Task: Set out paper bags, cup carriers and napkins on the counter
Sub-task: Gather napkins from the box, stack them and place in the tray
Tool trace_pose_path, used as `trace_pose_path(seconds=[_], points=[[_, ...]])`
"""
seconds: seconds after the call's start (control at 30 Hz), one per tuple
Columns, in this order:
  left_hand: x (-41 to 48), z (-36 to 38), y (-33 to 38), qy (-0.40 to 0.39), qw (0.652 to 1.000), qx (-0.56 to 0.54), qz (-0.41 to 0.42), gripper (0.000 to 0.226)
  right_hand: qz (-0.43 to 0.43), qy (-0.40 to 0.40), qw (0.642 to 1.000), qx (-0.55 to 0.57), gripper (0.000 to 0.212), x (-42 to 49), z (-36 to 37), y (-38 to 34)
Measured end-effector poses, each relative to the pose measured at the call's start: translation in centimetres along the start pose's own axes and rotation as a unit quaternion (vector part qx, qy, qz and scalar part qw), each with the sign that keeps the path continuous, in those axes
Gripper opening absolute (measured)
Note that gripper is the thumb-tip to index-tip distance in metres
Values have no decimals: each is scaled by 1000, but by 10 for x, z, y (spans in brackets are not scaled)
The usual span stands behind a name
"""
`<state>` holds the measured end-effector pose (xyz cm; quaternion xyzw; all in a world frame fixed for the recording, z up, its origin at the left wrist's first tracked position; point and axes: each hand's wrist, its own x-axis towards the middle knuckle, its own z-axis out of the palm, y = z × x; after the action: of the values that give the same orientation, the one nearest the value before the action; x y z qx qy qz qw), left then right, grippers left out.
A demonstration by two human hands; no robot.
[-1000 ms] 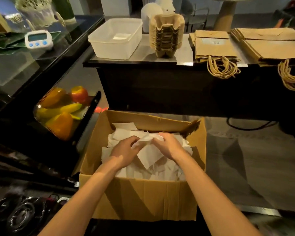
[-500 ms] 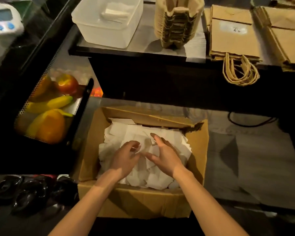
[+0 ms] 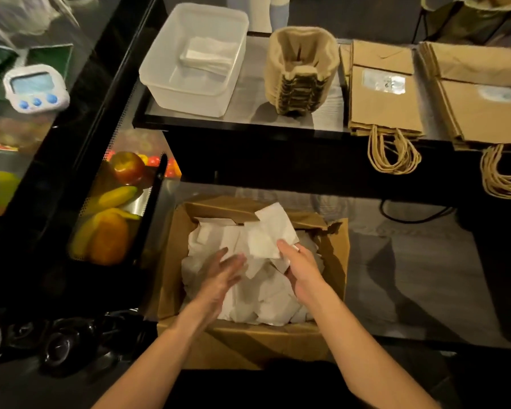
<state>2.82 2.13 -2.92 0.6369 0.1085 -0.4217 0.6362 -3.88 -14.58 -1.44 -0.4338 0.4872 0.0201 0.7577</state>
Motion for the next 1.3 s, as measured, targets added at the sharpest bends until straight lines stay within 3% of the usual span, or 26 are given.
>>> trace_pose_path(seconds=[0.13,0.2,0.27,0.33,0.47,0.57,0.67,0.73,0.8,0.87,0.93,1.03,1.2,1.3], points=[[-10,10,11,-137,978,-144,-66,94,54,-52,993,91,27,-18,3,3],[-14,16,18,-152,962,-205,-101,72,67,-61,992,92,31,-28,8,13],[-15,20,22,-118,964,-194,-137,48,53,-46,997,31,32,-34,11,21],[-13,18,21,-88,981,-117,-131,44,8,-21,995,-93,24,-38,13,19],[-10,9,23,-76,990,-44,-108,37,-120,10,936,-330,44,-34,14,13],[-6,3,31,-68,993,-33,-95,35,-154,34,916,-368,30,-26,20,10],[-4,0,40,-33,993,-60,-98,27,-179,65,926,-325,6,-28,27,3],[-3,-4,43,-7,997,-34,-75,25,-153,51,952,-261,11,-28,29,1],[-5,-5,45,4,999,4,-50,31,-77,2,991,-109,15,-31,33,-1],[-7,-6,45,3,998,47,-33,34,-27,-25,999,-21,13,-34,39,-4],[-10,-6,45,-6,995,99,-6,20,-52,-11,996,-75,5,-37,45,-5],[-15,-3,46,-29,990,141,15,8,-94,25,988,-122,11,-38,54,2],[-14,-9,45,-42,987,158,2,13,-22,-1,999,-45,28,-35,59,7],[-15,-12,46,-70,990,118,-29,18,-82,38,994,-53,6,-34,55,6]])
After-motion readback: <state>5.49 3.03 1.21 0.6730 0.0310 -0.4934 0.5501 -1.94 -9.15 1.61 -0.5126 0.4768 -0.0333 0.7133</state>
